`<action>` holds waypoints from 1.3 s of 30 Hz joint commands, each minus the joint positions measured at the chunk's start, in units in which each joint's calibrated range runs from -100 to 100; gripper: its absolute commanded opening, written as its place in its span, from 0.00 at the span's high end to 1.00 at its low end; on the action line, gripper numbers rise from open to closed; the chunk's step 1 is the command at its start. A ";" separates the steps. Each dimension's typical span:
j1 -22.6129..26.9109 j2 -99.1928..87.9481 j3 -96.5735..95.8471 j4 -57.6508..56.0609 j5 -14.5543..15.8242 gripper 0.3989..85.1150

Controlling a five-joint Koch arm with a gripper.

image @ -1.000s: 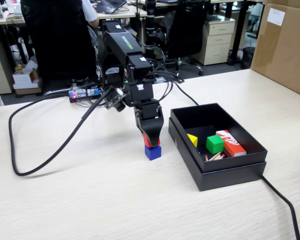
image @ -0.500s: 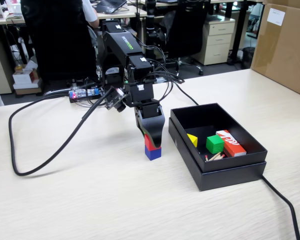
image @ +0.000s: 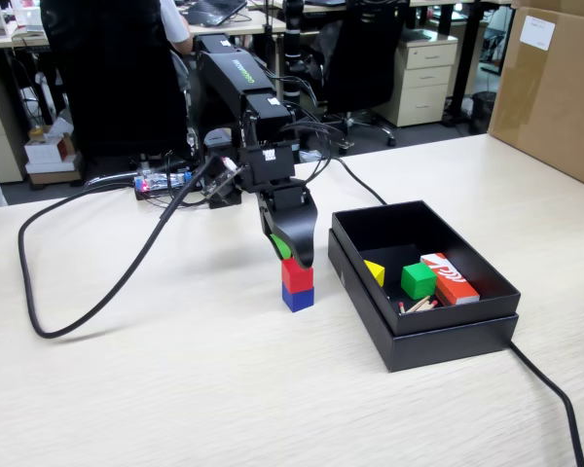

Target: Put the red cube on top of the blue cube

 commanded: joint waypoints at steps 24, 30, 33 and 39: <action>-1.90 -61.98 -33.91 0.88 -2.25 0.43; -2.59 -73.11 -45.33 4.94 -2.25 0.43; -3.61 -75.98 -53.04 9.52 -2.78 0.43; -4.74 -76.89 -64.92 25.07 -3.66 0.43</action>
